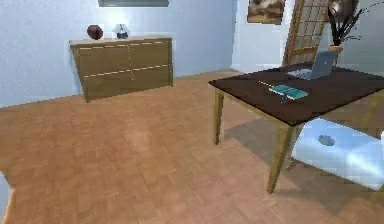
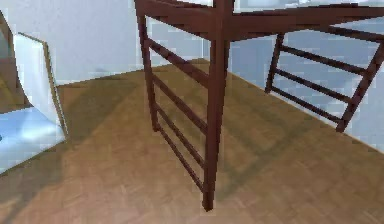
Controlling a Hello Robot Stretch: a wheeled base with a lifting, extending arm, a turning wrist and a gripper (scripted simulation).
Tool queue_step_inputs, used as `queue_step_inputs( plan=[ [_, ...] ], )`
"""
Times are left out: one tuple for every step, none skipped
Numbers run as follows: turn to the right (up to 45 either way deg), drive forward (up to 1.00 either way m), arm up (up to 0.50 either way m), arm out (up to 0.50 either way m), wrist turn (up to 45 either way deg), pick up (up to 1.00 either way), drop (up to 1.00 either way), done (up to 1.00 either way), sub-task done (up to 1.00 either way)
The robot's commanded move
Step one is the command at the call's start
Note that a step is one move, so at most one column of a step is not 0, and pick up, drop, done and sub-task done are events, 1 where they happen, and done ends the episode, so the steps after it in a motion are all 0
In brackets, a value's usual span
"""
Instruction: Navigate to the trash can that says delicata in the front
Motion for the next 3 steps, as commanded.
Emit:
queue_step_inputs(
  plan=[
    [-6.0, 0.0, 0.0, 0.0, 0.0, 0.0, 0.0, 0.0, 0.0],
    [0.0, 1.0, 0.0, 0.0, 0.0, 0.0, 0.0, 0.0, 0.0],
    [-3.0, 0.0, 0.0, 0.0, 0.0, 0.0, 0.0, 0.0, 0.0]
  ],
)
